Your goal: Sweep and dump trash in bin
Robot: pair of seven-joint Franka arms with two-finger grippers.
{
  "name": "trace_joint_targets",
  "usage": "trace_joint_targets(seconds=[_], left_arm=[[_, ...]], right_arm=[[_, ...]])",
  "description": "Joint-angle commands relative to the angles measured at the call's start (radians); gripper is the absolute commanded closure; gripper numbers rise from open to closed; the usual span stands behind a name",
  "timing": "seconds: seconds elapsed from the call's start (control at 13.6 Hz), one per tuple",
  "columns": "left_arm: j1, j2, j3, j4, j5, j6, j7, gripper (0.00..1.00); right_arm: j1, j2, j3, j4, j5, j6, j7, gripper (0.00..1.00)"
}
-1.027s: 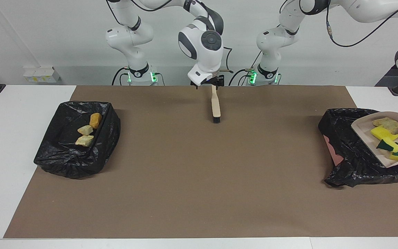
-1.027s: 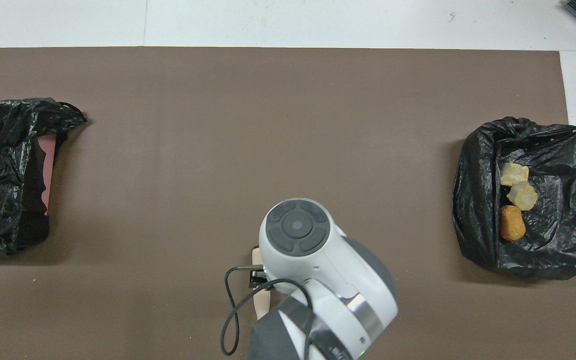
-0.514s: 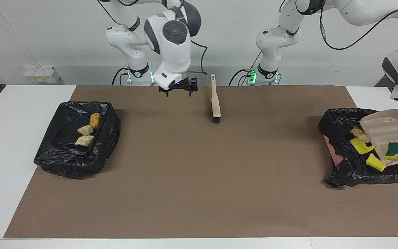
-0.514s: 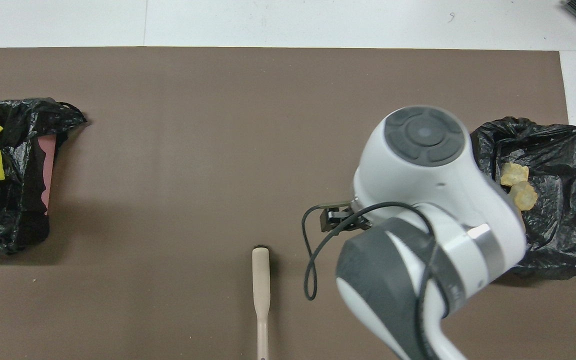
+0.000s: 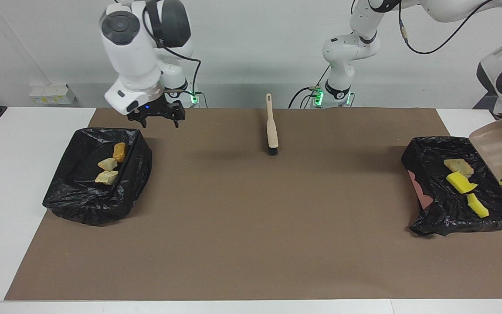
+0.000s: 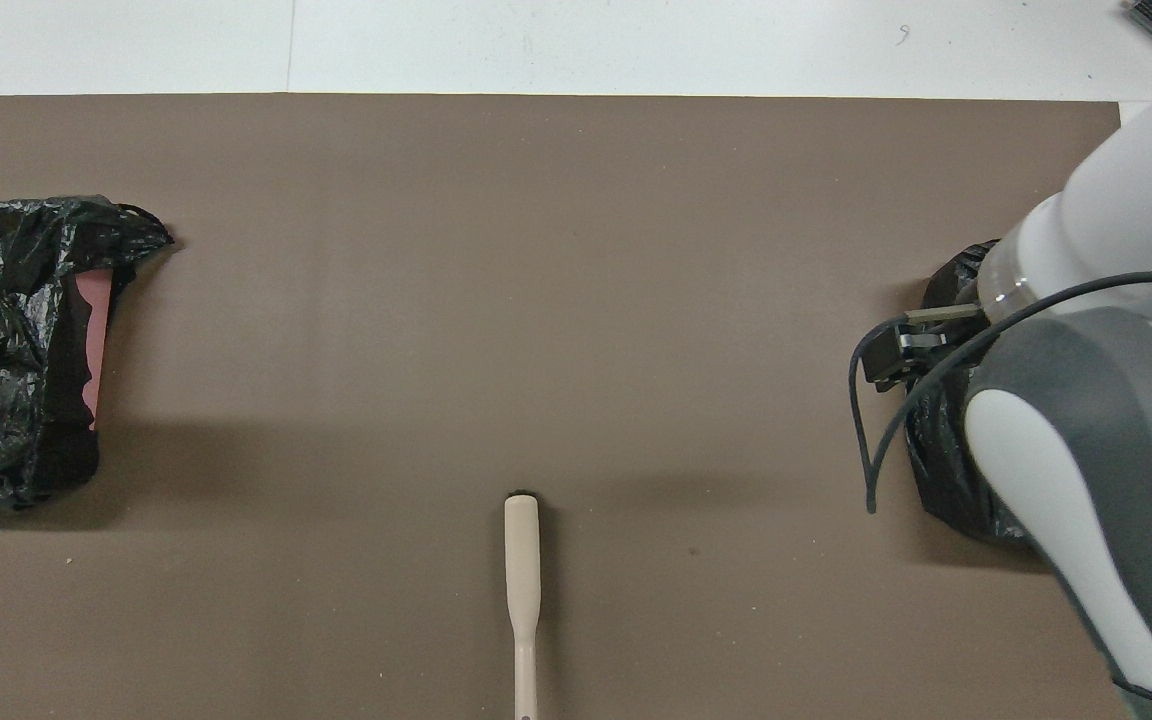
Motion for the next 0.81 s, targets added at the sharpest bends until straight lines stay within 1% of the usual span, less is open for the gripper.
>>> trace_joint_targets(seconds=[0.0, 0.15, 0.29, 0.44, 0.51, 0.59, 0.66, 0.73], left_arm=[[-0.078, -0.077, 0.011, -0.118, 0.114, -0.071, -0.112, 1.00], [-0.119, -0.099, 0.011, -0.168, 0.145, -0.100, -0.159, 1.00], [-0.153, -0.097, 0.011, -0.162, 0.197, -0.181, -0.213, 1.00], [-0.181, -0.103, 0.006, -0.150, 0.211, -0.238, -0.221, 1.00], [-0.199, -0.122, 0.003, -0.153, 0.207, -0.240, -0.227, 1.00], [-0.219, -0.135, 0.000, -0.159, 0.196, -0.229, -0.232, 1.00], [-0.233, -0.145, -0.001, -0.158, 0.159, -0.218, -0.255, 1.00], [-0.245, -0.143, 0.000, -0.152, 0.083, -0.217, -0.299, 1.00]], right_arm=[[-0.023, -0.011, -0.022, 0.032, -0.042, -0.005, -0.035, 0.00], [0.024, -0.011, -0.103, 0.055, -0.048, -0.008, -0.082, 0.00], [0.064, -0.015, -0.198, 0.069, -0.036, -0.019, -0.102, 0.00], [0.090, -0.016, -0.231, 0.110, -0.028, -0.025, -0.110, 0.00], [0.104, -0.022, -0.253, 0.118, -0.025, -0.037, -0.108, 0.00], [0.130, -0.048, -0.284, 0.118, -0.014, -0.037, -0.099, 0.00], [0.141, -0.073, -0.315, 0.104, 0.019, -0.039, -0.085, 0.00], [0.136, -0.091, -0.320, 0.086, 0.038, -0.039, -0.069, 0.00]])
